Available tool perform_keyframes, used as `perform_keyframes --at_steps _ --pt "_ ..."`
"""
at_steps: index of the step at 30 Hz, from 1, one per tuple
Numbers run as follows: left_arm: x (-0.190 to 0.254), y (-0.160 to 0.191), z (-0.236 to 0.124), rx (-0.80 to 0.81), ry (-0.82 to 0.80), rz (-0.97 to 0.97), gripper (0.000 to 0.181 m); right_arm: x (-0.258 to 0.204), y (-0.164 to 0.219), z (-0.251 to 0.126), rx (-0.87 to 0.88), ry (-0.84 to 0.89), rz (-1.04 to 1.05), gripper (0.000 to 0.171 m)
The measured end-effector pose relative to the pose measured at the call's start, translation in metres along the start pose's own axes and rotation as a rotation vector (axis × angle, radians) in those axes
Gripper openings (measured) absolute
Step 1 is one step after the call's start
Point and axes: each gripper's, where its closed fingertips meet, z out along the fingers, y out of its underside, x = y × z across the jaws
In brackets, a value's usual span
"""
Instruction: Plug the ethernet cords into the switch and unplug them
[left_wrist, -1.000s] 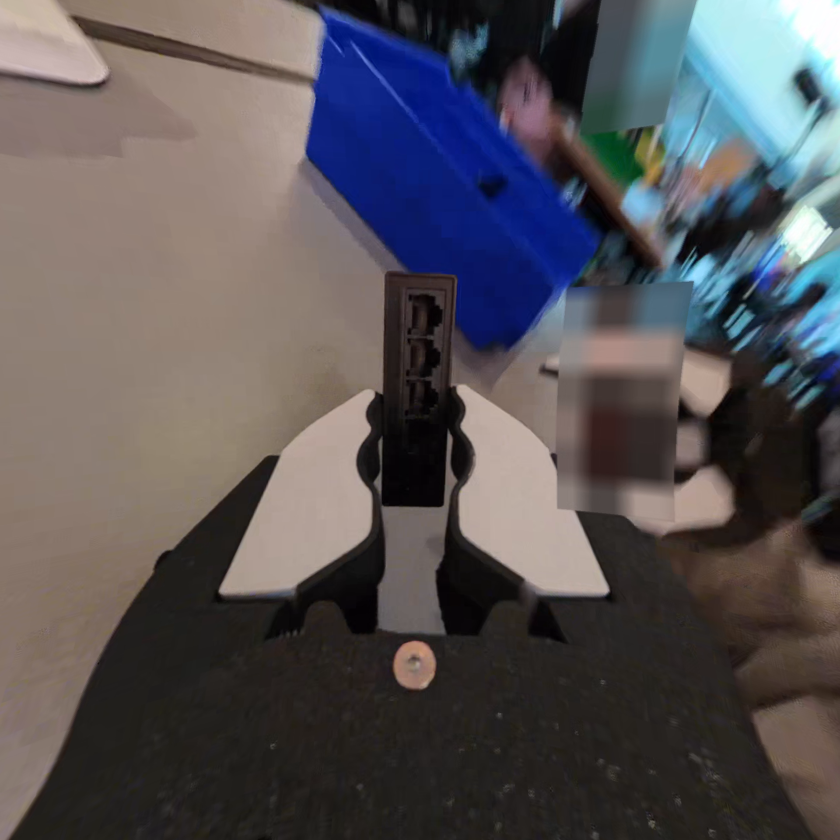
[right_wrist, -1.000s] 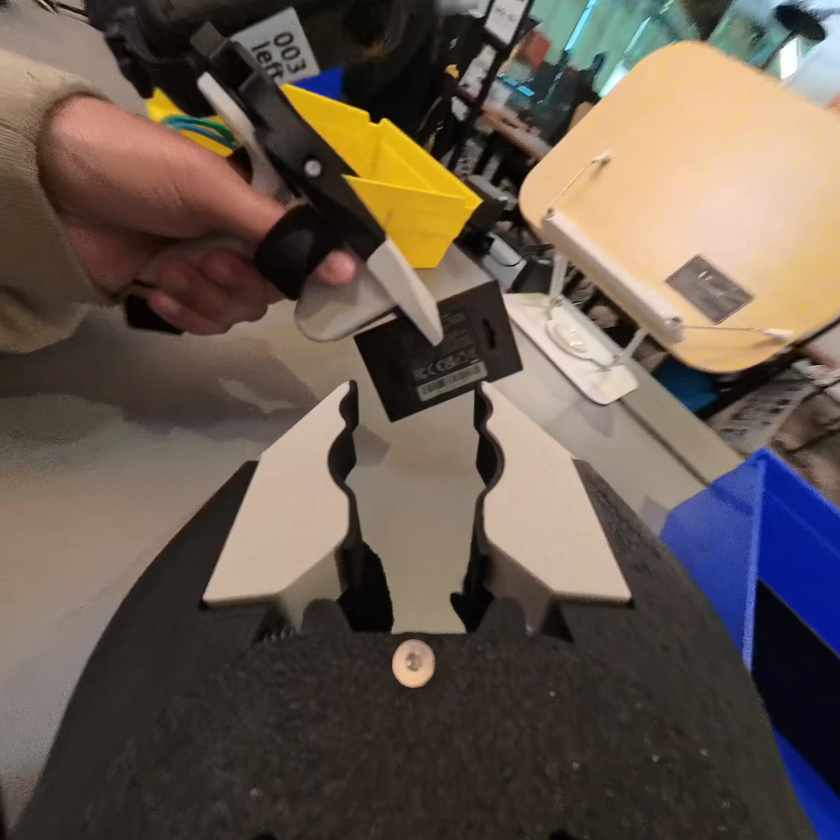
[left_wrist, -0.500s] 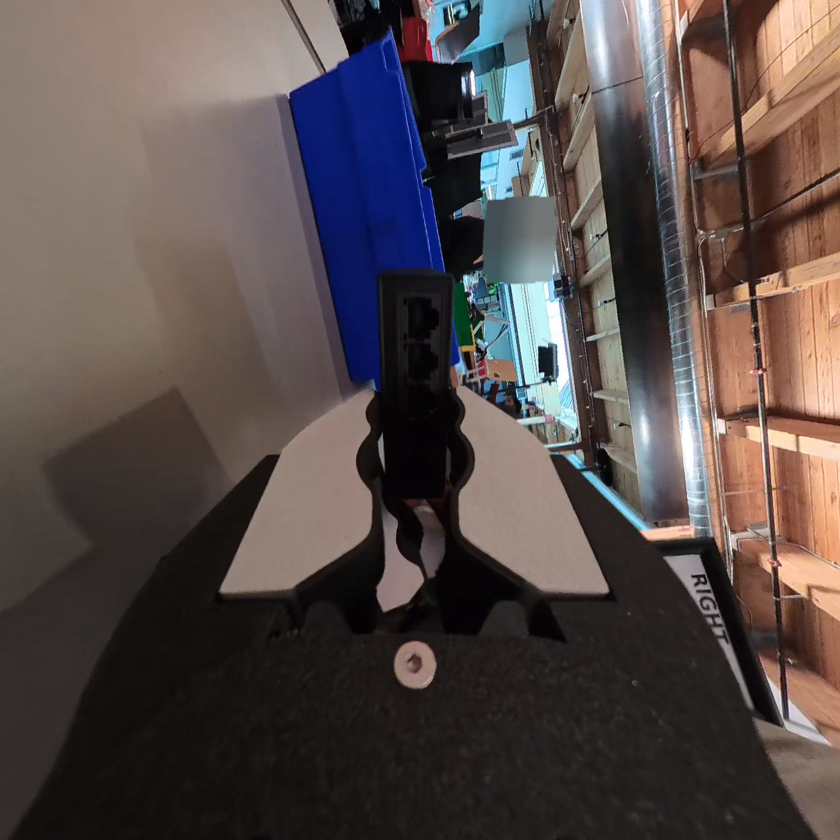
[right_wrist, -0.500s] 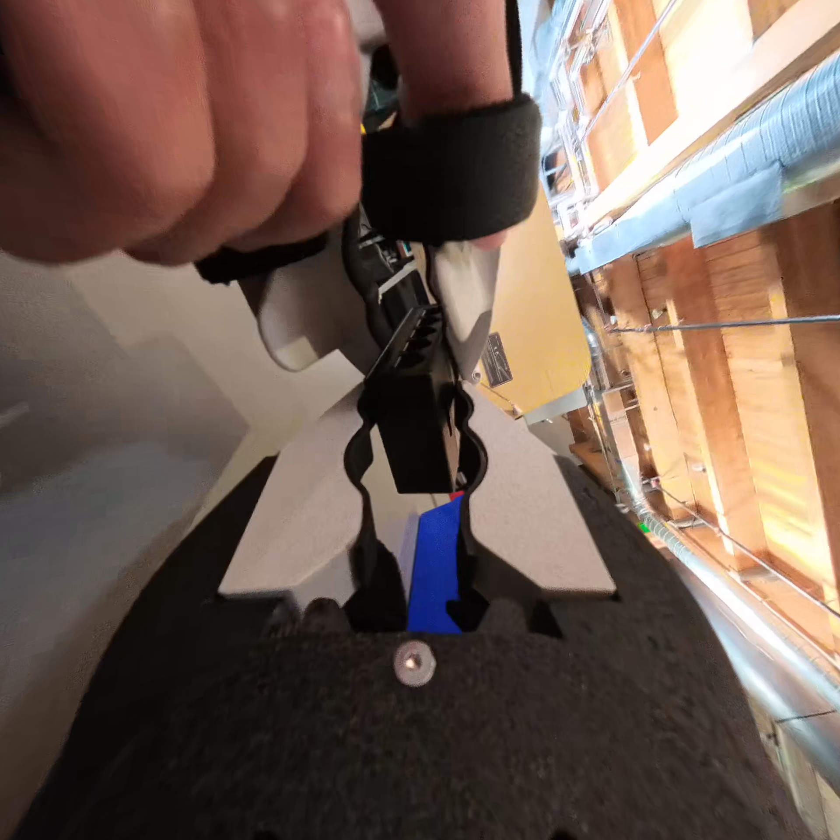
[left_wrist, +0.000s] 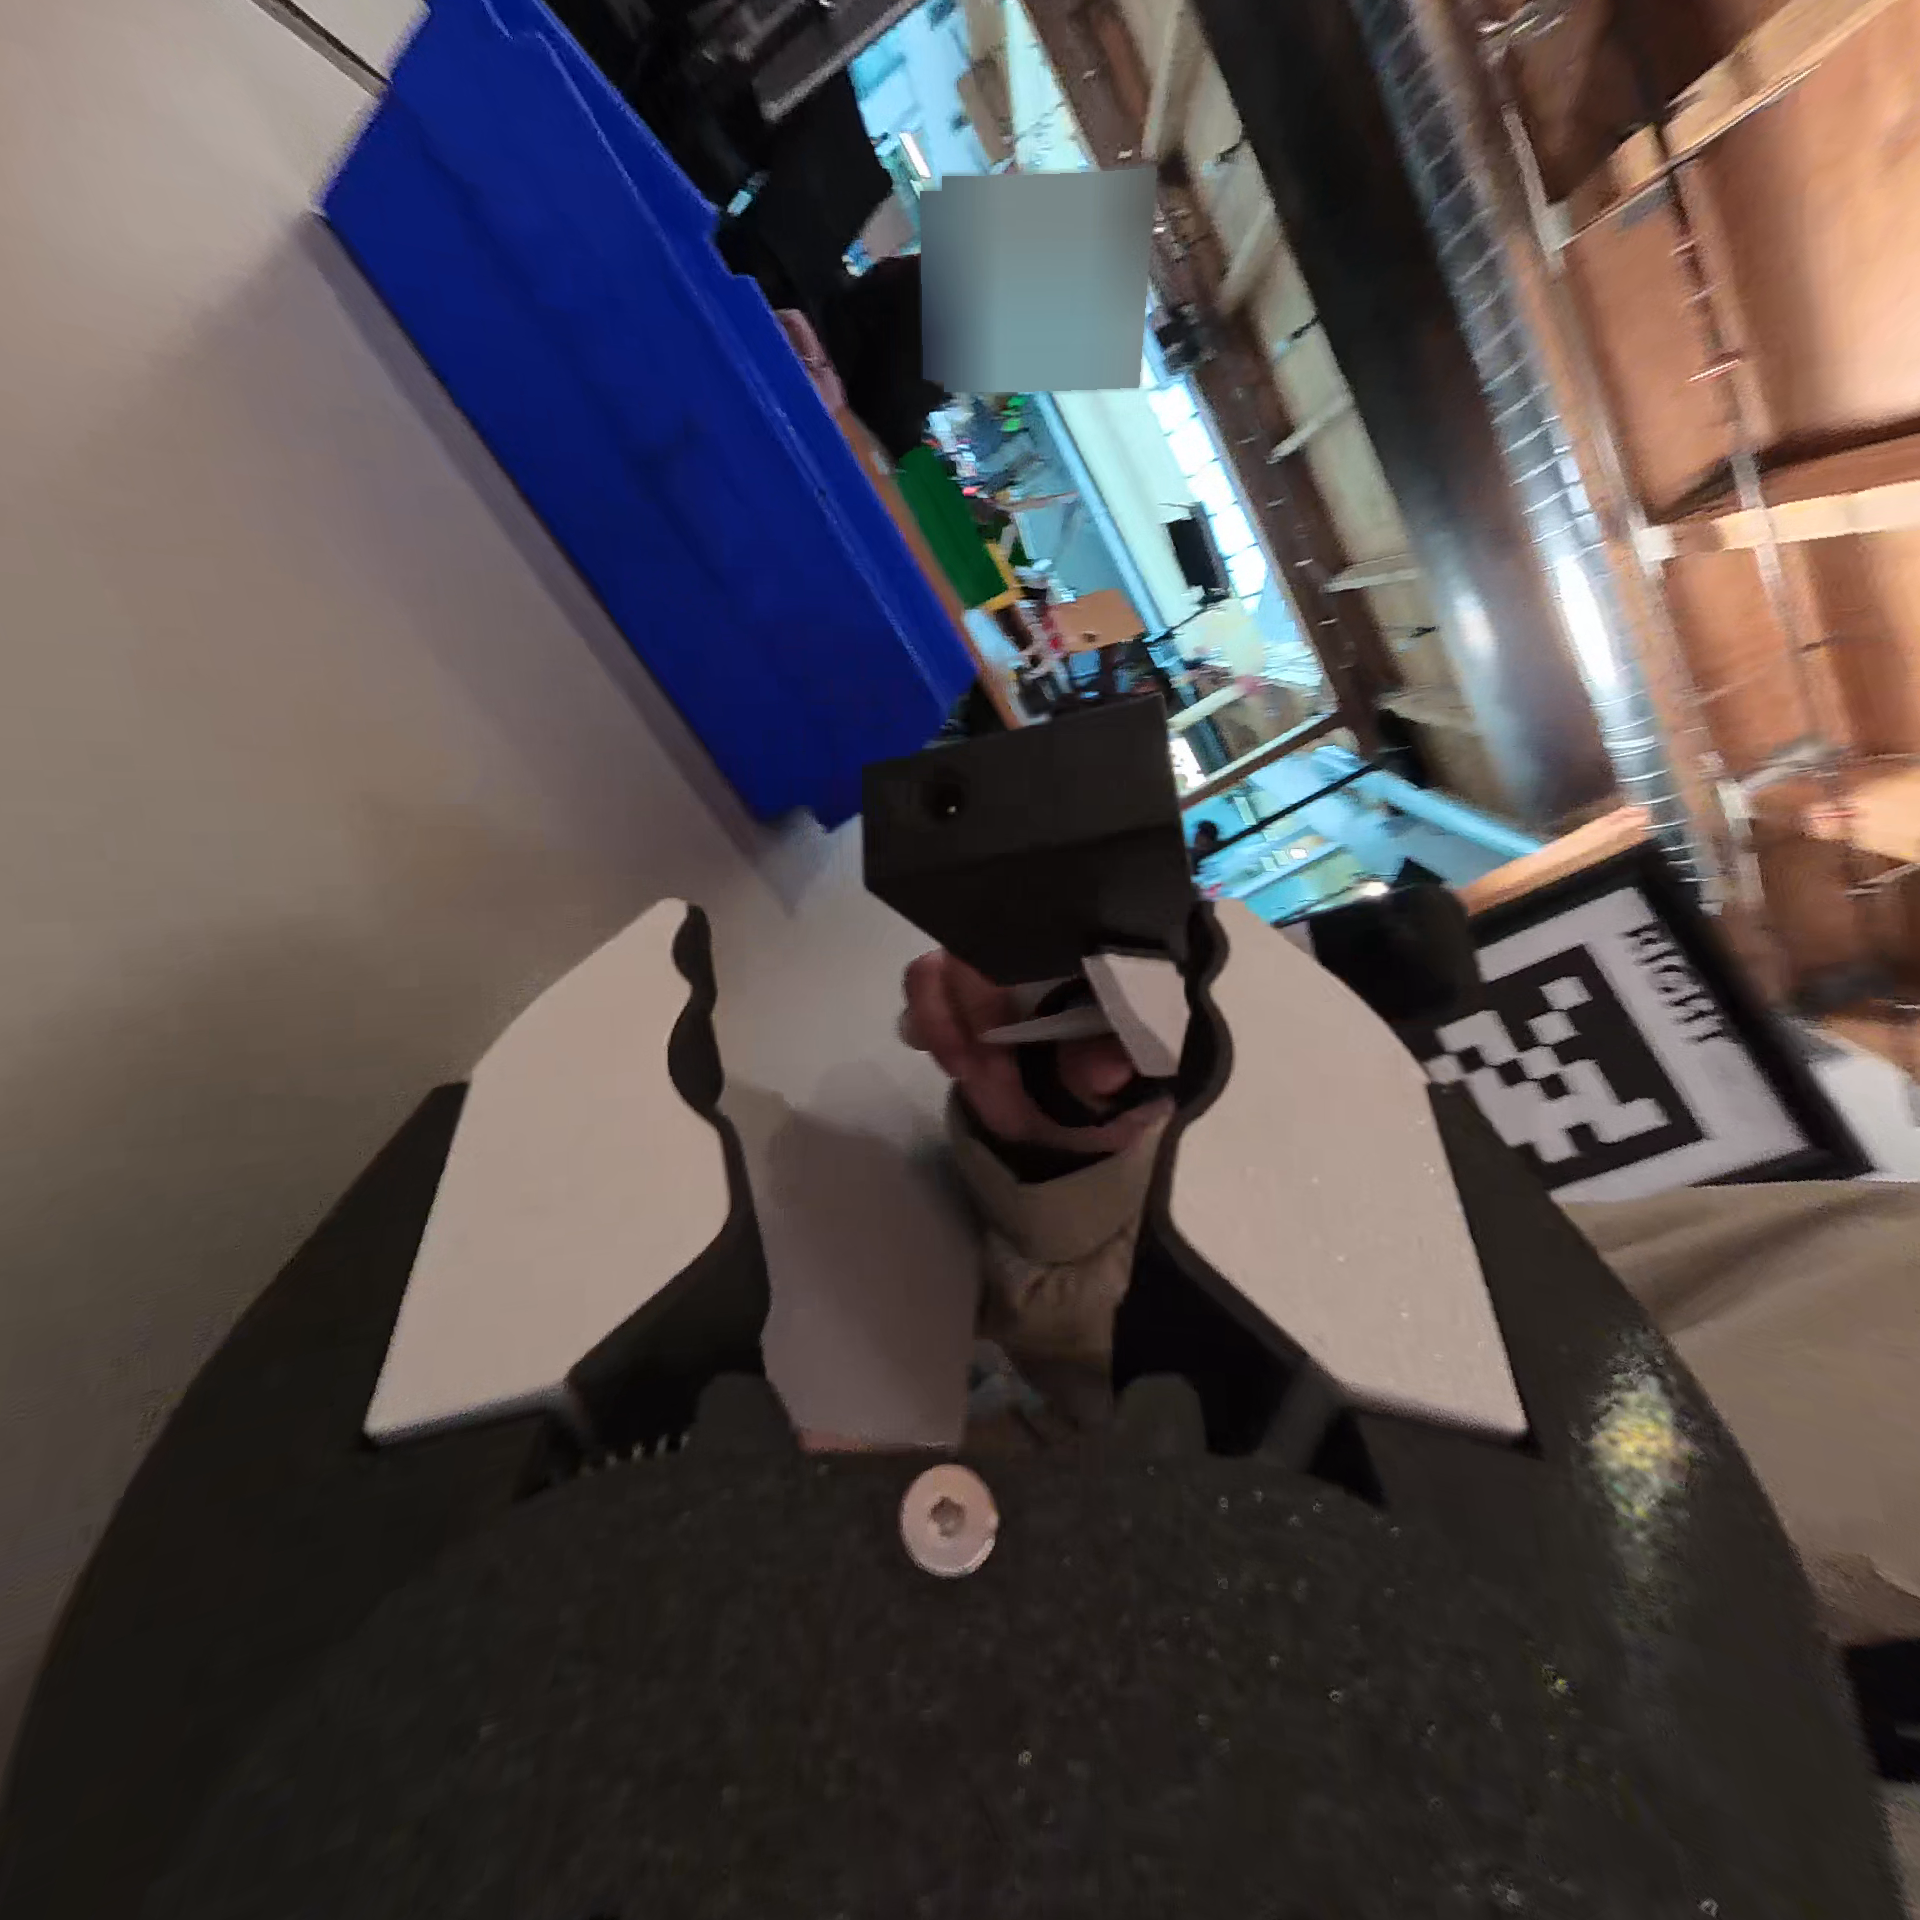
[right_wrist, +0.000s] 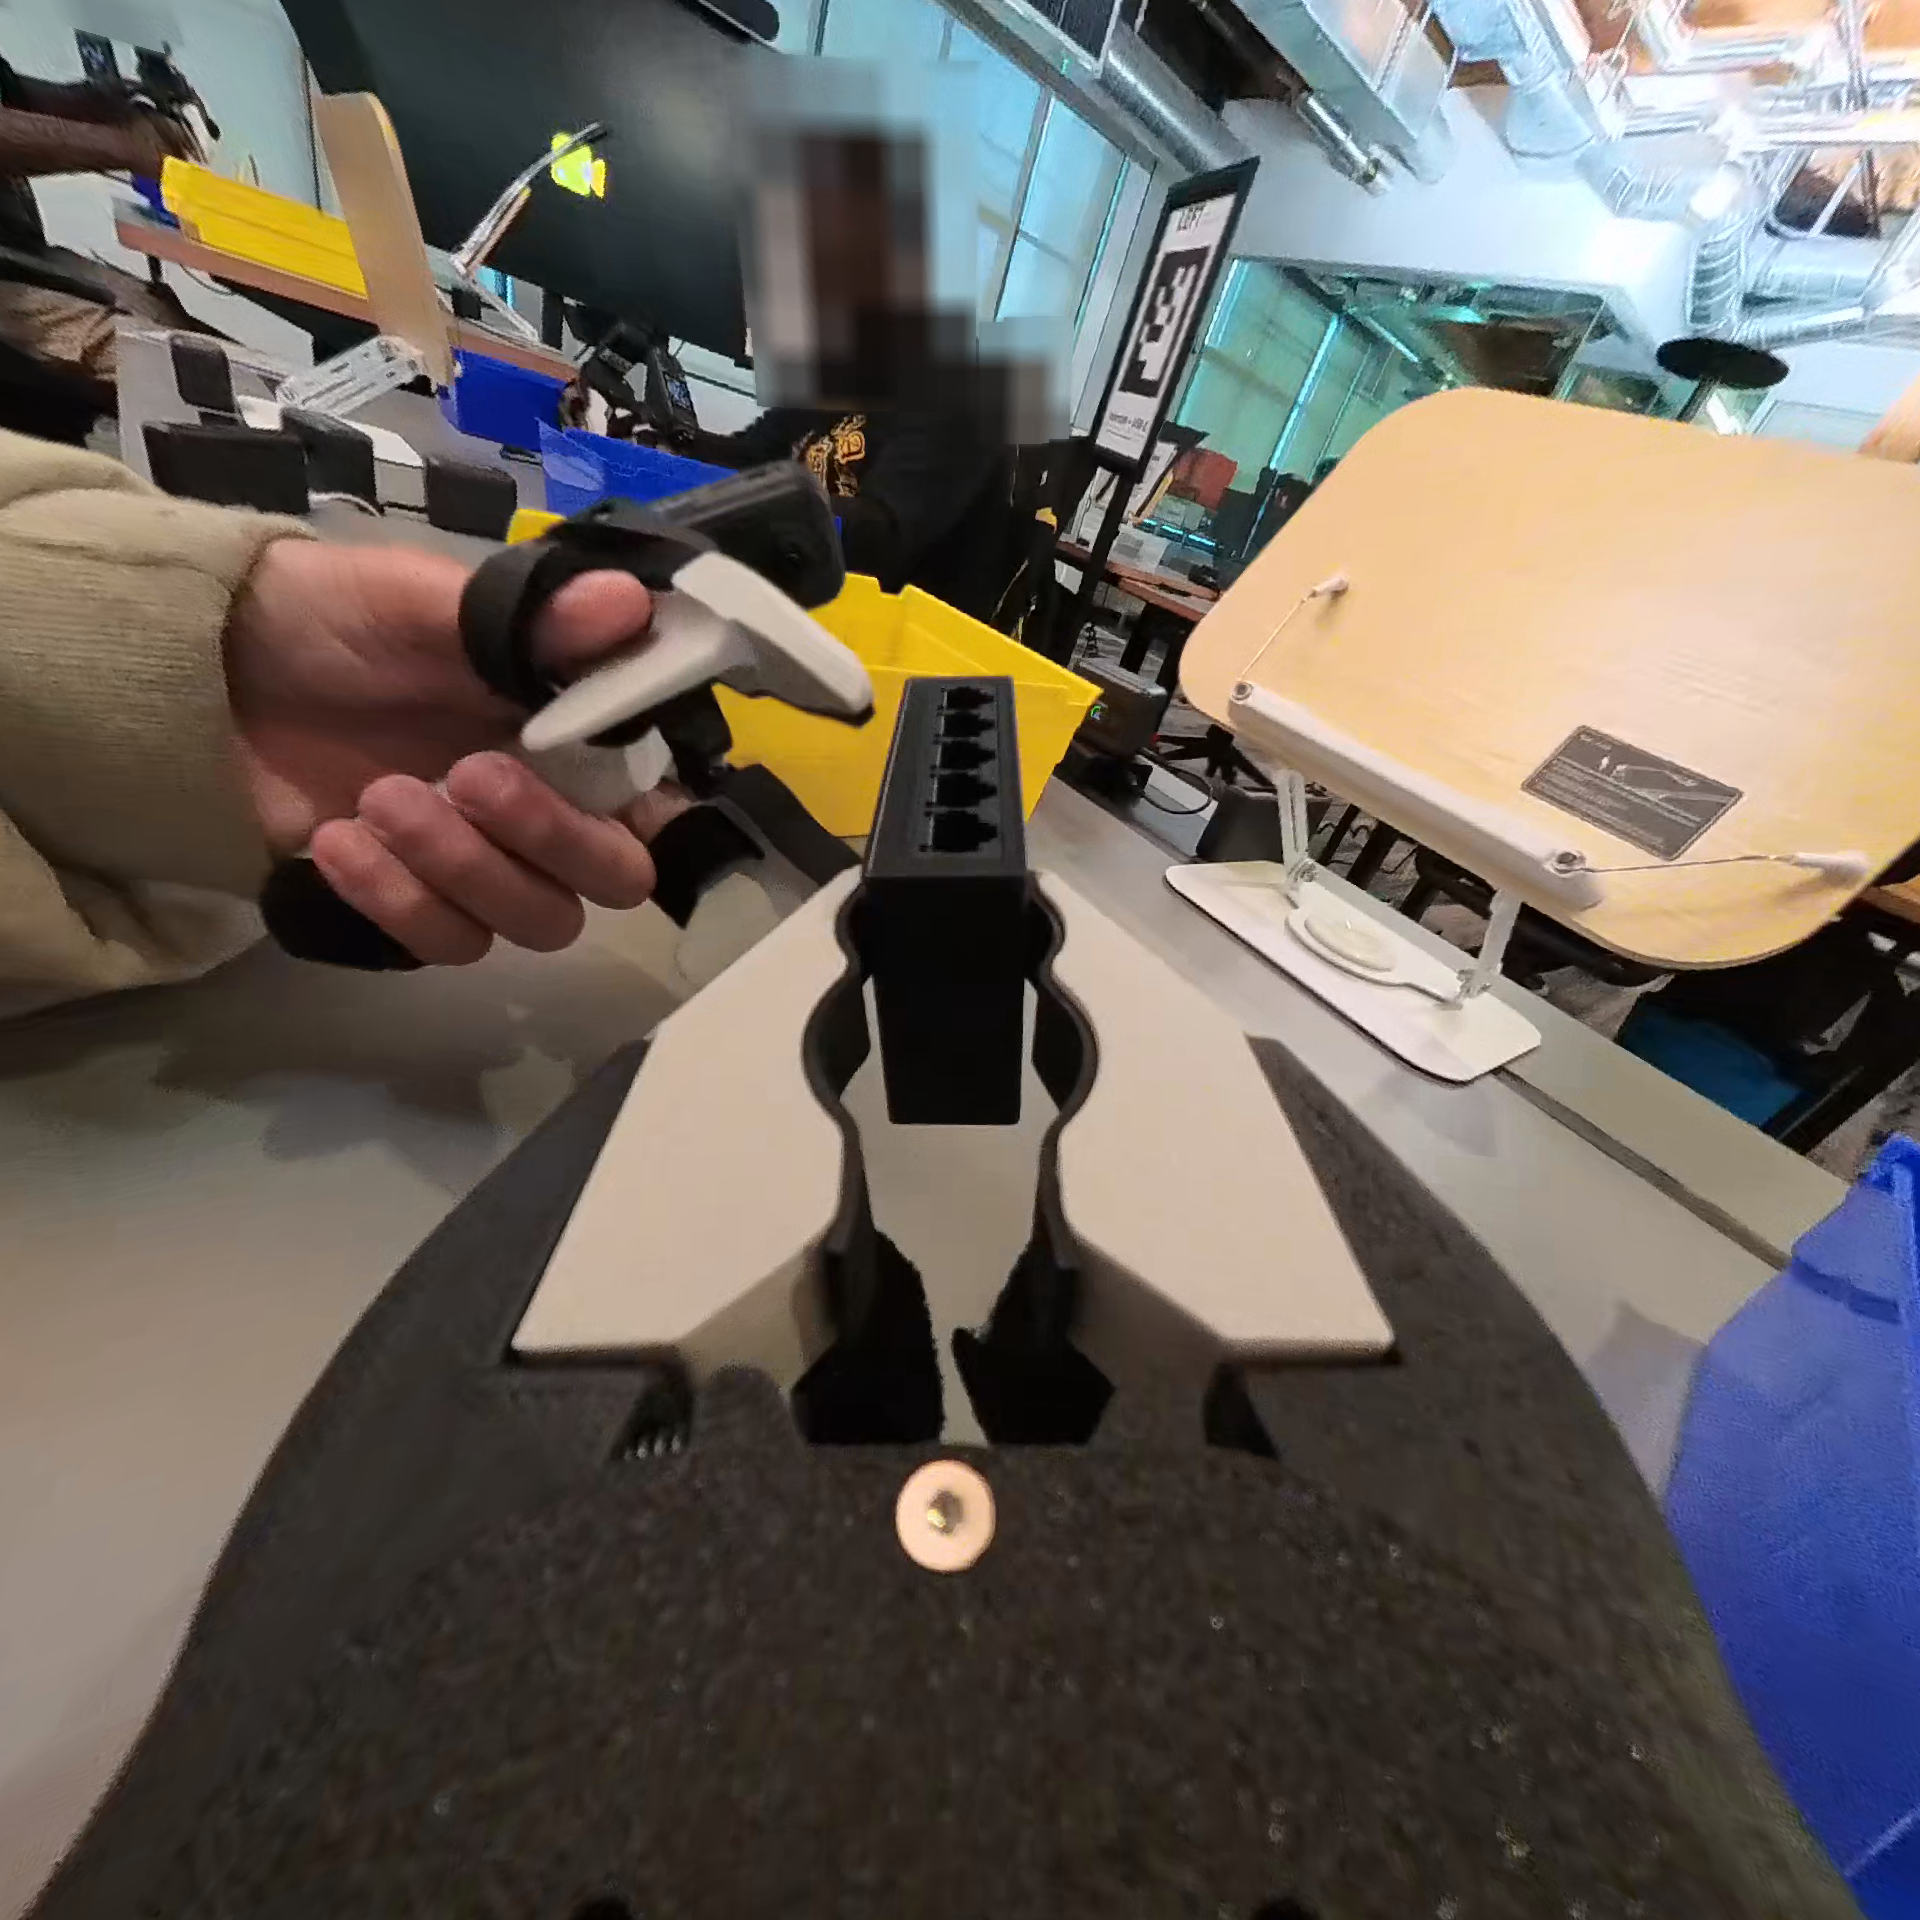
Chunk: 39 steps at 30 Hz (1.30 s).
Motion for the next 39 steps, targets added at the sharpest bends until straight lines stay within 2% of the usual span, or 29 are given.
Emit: perform_keyframes --at_steps 3,5,6,7,10,14,21,28,34,37,39 --pt "0.018 0.008 0.009 -0.016 0.098 -0.058 0.091 -0.011 0.006 0.003 -0.039 -0.029 -0.068 0.026" --pt "0.017 0.014 0.014 -0.038 0.085 -0.07 0.093 -0.02 0.001 0.004 -0.01 -0.059 -0.066 0.026" --pt "0.013 0.015 0.014 -0.037 0.075 -0.079 0.088 -0.02 -0.001 0.004 -0.003 -0.059 -0.06 0.026" --pt "0.01 0.016 0.013 -0.03 0.087 -0.104 0.074 -0.021 -0.002 0.004 0.003 -0.063 -0.052 0.026" --pt "0.0 0.017 0.011 -0.011 0.077 -0.159 0.072 -0.022 0.01 0.008 -0.077 -0.065 -0.003 0.026" --pt "-0.002 0.016 0.011 -0.011 0.042 -0.103 0.072 -0.02 0.015 0.009 -0.106 0.005 -0.037 0.026" --pt "-0.001 0.013 0.011 -0.01 0.006 0.007 0.072 -0.02 0.016 0.011 -0.103 -0.002 -0.02 0.026" --pt "-0.004 0.021 0.015 -0.029 0.006 -0.023 0.072 -0.021 0.014 0.014 -0.092 -0.034 0.003 0.027" --pt "-0.008 0.019 0.012 -0.058 -0.025 -0.005 0.072 -0.021 0.019 0.019 -0.106 -0.077 -0.077 0.027" --pt "-0.011 0.008 -0.002 -0.05 -0.137 0.114 0.073 -0.01 0.017 0.032 -0.084 -0.086 -0.125 0.026" --pt "-0.006 0.004 -0.019 -0.06 -0.228 0.249 0.068 0.016 0.023 0.045 -0.093 -0.043 -0.159 0.026"
